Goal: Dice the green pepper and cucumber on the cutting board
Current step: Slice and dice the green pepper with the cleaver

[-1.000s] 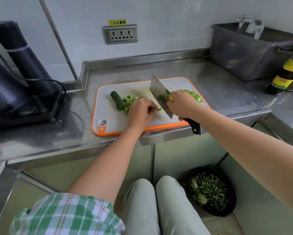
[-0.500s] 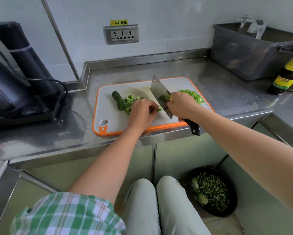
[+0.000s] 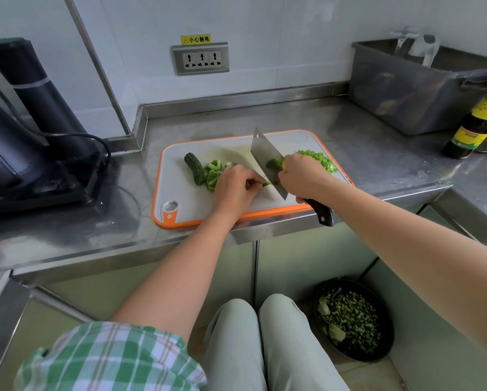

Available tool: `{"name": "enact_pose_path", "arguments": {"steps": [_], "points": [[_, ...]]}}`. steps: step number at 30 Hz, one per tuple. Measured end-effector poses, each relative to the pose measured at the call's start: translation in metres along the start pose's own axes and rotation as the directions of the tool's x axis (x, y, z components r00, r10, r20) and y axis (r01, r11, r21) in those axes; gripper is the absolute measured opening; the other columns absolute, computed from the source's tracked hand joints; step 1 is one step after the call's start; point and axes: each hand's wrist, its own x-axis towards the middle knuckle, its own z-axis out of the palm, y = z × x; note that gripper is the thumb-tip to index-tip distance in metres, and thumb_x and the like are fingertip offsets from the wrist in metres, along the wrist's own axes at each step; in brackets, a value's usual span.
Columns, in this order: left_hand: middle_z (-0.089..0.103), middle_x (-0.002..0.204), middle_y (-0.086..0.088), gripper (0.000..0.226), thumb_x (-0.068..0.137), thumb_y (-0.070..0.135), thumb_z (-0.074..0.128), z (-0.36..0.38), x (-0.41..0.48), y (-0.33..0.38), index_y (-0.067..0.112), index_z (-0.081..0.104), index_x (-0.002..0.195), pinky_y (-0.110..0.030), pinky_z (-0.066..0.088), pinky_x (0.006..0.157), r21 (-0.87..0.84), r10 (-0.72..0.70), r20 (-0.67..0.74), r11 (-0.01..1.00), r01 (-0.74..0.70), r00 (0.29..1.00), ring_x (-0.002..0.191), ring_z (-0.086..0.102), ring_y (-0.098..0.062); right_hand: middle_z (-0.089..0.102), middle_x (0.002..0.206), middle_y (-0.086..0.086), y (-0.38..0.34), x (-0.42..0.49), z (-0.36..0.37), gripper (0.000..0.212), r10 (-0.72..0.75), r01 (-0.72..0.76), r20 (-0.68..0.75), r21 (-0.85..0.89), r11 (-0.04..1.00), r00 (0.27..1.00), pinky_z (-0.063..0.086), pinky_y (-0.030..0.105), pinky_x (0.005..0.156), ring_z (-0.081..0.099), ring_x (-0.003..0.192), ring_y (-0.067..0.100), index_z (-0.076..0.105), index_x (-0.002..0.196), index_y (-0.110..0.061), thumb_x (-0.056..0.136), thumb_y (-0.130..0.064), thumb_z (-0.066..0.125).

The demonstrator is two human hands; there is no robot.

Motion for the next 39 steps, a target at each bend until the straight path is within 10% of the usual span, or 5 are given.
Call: {"name": "enact_pose_path", "arguments": {"steps": [39], "points": [[0.066, 0.079, 0.001, 0.006, 0.077, 0.020, 0.072, 0.001, -0.003, -0.003, 0.021, 0.076, 0.082, -0.035, 0.045, 0.072, 0.016, -0.033, -0.032, 0.999, 0.033, 0.999, 0.081, 0.055, -0.021, 0.050, 0.069, 0.008, -0.006, 0.000, 0.008, 0.008, -0.006, 0.006, -0.004, -0.012, 1.000, 1.000, 0.039, 0.027, 0.041, 0.055, 0.046, 0.022, 0.045, 0.096, -0.003, 0.092, -0.003, 0.039]]}}
